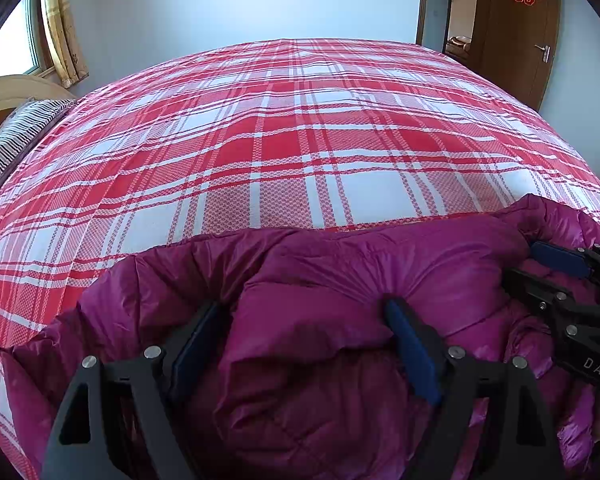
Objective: Fold large clothes
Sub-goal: 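Lift the hem with both grippers and fold it toward the collar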
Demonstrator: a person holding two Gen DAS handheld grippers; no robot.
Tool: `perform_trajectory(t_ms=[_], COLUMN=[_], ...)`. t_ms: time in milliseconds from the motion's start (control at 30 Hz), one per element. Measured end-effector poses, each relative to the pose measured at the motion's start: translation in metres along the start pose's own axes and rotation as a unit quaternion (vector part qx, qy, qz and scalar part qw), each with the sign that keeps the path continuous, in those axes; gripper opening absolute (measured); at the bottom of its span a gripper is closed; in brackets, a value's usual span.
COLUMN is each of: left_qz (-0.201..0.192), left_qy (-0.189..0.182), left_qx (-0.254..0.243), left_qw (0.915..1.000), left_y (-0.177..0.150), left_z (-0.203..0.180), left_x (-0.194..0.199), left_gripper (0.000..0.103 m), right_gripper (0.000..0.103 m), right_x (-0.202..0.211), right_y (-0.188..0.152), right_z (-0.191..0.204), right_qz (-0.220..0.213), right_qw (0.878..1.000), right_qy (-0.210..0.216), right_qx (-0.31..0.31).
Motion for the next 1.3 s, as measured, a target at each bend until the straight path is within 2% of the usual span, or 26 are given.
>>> perform_trajectory(t_ms=[1300], left_qz=[0.000], left_qy=[0.006], left_qx=[-0.003], left_qw=[1.0000], left_y=[0.0004], left_z=[-0.0009], left_x=[-0.0030], left_gripper=[0.086], right_gripper=[0.050], right_x=[-0.0019], right_y=[-0.0001], right_z=[-0.0022], right_qz=[-0.002], right_qw=[1.000], right_qy=[-0.005], right_qx=[0.002])
Point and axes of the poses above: each gripper's, at about its wrist camera, not at the fingertips, and x roughly against the way its jaws point, z to its left, y to its top, the point moved 3 cm from there along -x, roughly the way its jaws point, and after that the axes turned 11 degrees about -y, right-handed, at the moved point
